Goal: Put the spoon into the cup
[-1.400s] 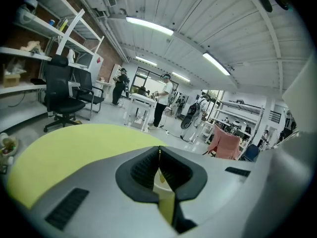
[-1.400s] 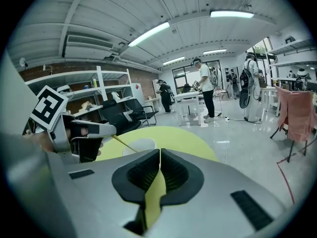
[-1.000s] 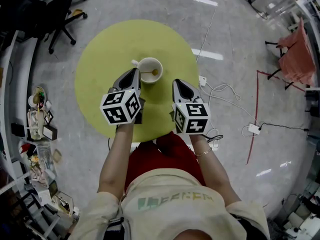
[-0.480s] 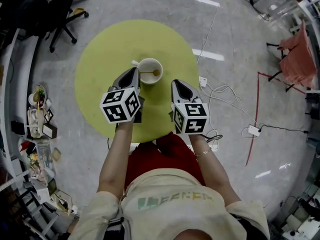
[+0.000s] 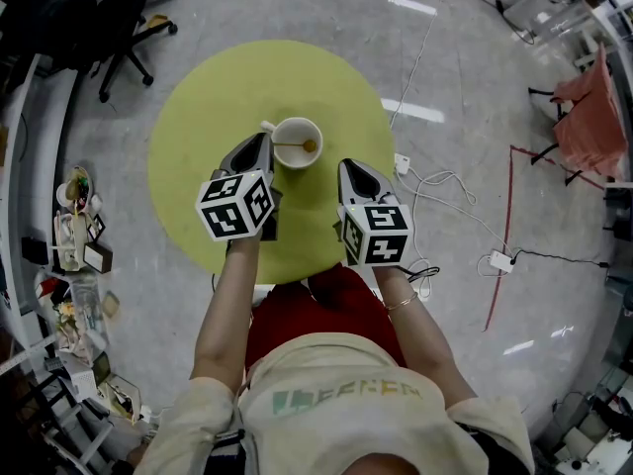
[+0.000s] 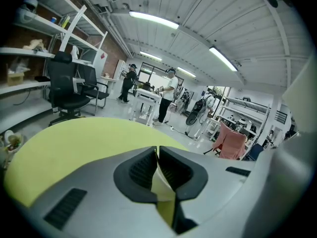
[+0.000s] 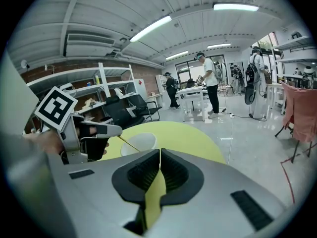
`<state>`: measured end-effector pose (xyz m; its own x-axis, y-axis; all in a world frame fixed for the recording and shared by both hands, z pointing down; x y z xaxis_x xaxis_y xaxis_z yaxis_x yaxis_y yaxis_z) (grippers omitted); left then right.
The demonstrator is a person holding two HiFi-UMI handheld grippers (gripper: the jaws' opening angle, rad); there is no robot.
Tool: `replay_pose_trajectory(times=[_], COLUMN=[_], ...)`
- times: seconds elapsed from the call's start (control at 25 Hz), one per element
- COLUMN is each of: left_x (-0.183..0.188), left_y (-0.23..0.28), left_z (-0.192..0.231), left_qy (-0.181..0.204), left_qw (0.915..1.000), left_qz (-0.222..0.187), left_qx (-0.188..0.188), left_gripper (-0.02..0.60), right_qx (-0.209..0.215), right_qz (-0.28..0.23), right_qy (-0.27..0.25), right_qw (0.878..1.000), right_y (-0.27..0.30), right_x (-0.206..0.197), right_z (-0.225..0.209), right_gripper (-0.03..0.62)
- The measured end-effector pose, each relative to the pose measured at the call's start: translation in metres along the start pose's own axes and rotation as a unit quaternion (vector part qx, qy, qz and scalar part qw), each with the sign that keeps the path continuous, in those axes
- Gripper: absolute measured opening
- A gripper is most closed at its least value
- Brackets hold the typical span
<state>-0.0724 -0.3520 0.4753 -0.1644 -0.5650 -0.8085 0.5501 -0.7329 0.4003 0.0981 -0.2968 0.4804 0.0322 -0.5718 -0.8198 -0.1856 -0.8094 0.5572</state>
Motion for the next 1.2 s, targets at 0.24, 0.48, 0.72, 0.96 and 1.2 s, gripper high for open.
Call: replay_pose_trajectory(times=[0.24,0.48,0.72,0.96,1.2], left_x=[-0.001,-0.003,-0.004,-0.004,-0.003], left_y=[0.000,0.002,0.002,-0.005,-0.018], left_z=[0.007,0.007,0.009,0.010,0.007], left_qy=[0.003,0.006,-0.003,-0.018,-0.025], left_qw=[1.0000,1.0000,1.0000,0.9997,0.9992], left_qz=[0.001,0.006,0.006,-0.008,-0.021], left_qx=[-0.001,-0.003,-0.006,-0.012,-0.023], left_gripper=[0.025,0.026,0.036,0.074,0.086], right_qx=[-0.001,-0.003,-0.006,-0.008,-0.014], right_qz=[0.002,0.004,0.004,0.001,-0.002], right_qy=[0.001,0.005,0.006,0.007,0.012], right_qw=[1.000,1.000,1.000,1.000,1.000], right_y=[0.004,0.003,0.002,-0.001,-0.008], right_x=[-0.002,-0.002,0.000,-0.001,-0.004], right_z=[0.002,0.000,0.000,0.002,0.002], right_gripper=[0.037,0.037,0.037,0.037,0.037])
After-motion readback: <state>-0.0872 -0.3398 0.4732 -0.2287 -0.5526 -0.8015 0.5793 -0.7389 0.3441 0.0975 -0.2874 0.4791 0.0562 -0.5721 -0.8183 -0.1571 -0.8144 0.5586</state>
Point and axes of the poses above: the fingertips, and each gripper's own axes: y forward along the fingers, z to its left, x out of its top, the point moved 4 cm from there along -y, backward along the fingers, and after that the axes turned 10 degrees about -x, right-handed, at the moved point
